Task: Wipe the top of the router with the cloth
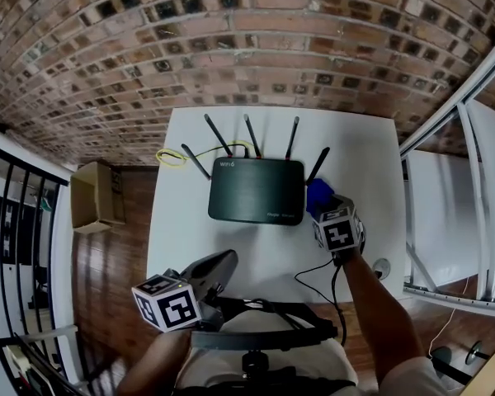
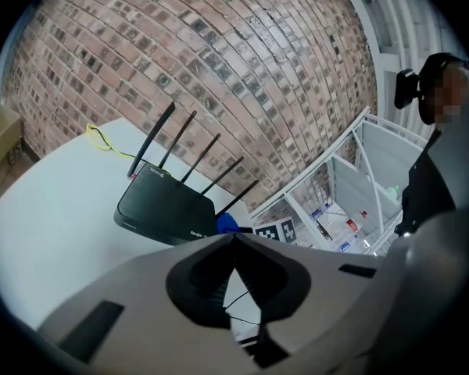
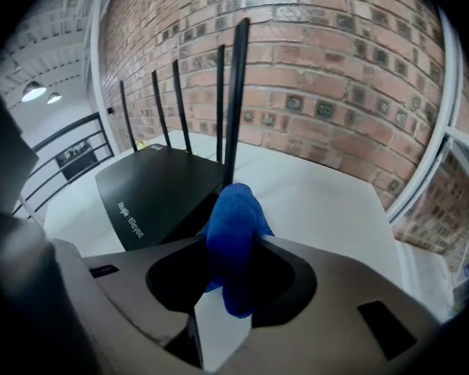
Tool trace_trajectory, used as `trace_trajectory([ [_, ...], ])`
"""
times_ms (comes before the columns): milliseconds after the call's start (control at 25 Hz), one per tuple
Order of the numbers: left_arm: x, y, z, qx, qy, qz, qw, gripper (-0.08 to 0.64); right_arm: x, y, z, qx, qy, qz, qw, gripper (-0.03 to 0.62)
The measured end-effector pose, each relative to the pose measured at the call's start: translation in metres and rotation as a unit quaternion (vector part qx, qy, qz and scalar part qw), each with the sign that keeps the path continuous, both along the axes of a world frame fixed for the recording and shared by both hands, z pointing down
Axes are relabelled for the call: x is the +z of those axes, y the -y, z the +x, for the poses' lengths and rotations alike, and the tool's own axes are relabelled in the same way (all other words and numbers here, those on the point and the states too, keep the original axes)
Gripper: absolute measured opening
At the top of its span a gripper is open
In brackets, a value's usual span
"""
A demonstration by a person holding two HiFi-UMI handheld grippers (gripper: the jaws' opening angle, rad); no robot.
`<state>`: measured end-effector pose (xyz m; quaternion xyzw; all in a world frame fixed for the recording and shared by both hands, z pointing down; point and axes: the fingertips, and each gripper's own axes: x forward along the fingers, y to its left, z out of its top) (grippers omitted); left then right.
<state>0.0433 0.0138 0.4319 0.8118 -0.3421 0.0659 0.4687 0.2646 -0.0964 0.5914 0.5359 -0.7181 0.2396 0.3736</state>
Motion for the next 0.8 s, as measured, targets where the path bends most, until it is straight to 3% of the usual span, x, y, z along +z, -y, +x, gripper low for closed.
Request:
trace_trajectory([
  [160, 0.003, 0.006, -0.021, 0.012, 0.001, -0.001, 0.9999, 0.026, 0.008, 0.005, -0.020, -0.044, -0.037, 0.014, 0.998, 0.135],
  [320, 0.008, 0.011, -0.045, 0.017, -0.003, -0.010, 0.9998, 0.026, 0.009, 0.000, -0.032, -0.056, -0.051, 0.021, 0.997, 0.135],
  [560, 0.011, 0.018, -0.064, 0.038, -0.010, -0.016, 0.9991, 0.026, 0.009, -0.017, -0.043, -0.049, -0.063, 0.019, 0.997, 0.135],
  [800, 0.014, 0.024, -0.082, 0.051, -0.021, -0.018, 0.9983, 0.026, 0.007, -0.046, -0.058, -0.005, -0.054, 0.003, 0.999, 0.135],
])
